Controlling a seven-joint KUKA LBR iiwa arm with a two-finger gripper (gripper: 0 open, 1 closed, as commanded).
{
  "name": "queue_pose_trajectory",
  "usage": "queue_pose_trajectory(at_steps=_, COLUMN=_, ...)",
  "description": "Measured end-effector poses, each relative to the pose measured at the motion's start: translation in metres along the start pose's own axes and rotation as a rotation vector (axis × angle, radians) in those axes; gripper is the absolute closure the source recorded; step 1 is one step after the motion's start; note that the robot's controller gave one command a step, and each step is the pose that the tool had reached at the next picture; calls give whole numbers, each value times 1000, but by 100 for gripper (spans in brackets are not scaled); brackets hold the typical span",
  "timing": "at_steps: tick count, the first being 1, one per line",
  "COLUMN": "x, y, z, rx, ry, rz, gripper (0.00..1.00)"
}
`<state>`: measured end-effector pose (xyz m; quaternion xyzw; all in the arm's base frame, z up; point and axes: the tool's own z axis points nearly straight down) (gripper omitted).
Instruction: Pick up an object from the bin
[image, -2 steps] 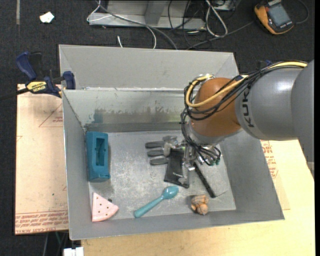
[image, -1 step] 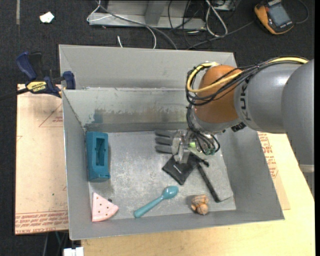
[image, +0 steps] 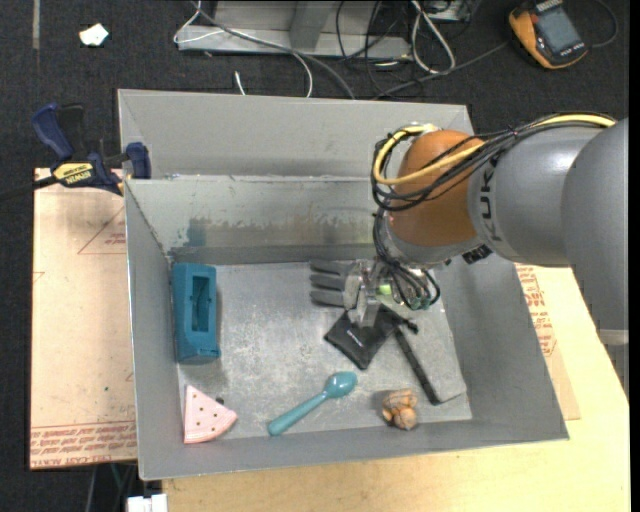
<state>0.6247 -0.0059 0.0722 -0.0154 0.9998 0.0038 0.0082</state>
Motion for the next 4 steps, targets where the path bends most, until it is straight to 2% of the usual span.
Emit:
queue_pose_trajectory(at_steps=1, x=0, y=0, z=0, rx=0, ry=0, rz=0, gripper=100)
queue_pose_trajectory(at_steps=2, x=9, y=22, z=-1, rx=2, ry=-5, rz=-53, gripper=100)
queue_pose_trajectory(at_steps=3, x=4, y=-9, z=-118, rx=1, ry=-7, rz=51, gripper=100)
queue_pose_trajectory(at_steps=4, x=3, y=-9, z=-118, rx=1, ry=-8, rz=51, gripper=100)
